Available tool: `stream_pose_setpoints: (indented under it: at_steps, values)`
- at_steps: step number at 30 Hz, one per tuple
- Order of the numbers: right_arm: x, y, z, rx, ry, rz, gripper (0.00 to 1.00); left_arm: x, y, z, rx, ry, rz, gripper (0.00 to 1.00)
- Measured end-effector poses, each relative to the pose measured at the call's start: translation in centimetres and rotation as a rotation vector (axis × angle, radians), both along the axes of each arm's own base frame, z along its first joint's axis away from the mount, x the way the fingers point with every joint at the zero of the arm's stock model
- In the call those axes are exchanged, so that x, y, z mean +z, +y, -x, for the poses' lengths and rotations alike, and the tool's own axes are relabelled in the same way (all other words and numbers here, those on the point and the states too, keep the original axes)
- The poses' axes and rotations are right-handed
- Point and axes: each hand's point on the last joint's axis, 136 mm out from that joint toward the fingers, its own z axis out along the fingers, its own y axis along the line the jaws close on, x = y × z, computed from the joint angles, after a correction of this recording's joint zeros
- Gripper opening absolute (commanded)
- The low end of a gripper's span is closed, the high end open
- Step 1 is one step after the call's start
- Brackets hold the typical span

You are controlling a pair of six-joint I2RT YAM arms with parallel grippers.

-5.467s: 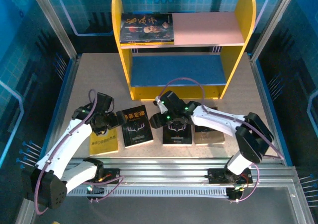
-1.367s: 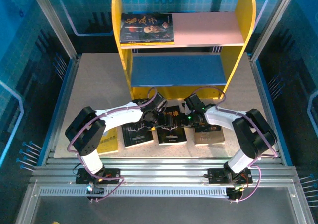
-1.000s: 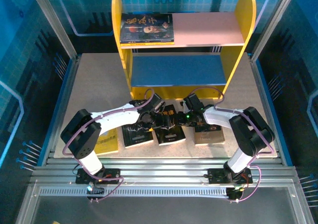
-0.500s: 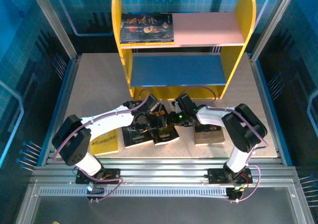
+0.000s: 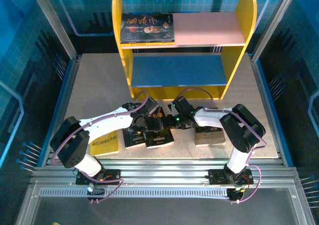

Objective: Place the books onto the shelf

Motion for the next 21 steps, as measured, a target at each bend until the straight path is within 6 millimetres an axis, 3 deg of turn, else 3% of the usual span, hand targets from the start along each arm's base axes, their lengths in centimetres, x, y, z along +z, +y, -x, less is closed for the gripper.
stream_pose_setpoints:
  at_steps: [21]
  values:
    - [-0.1,0.6,1.0,0.032,0.026,-0.014,0.29,-1.7,1.3,-0.4,0.043,-0.001,0.017,0.89]
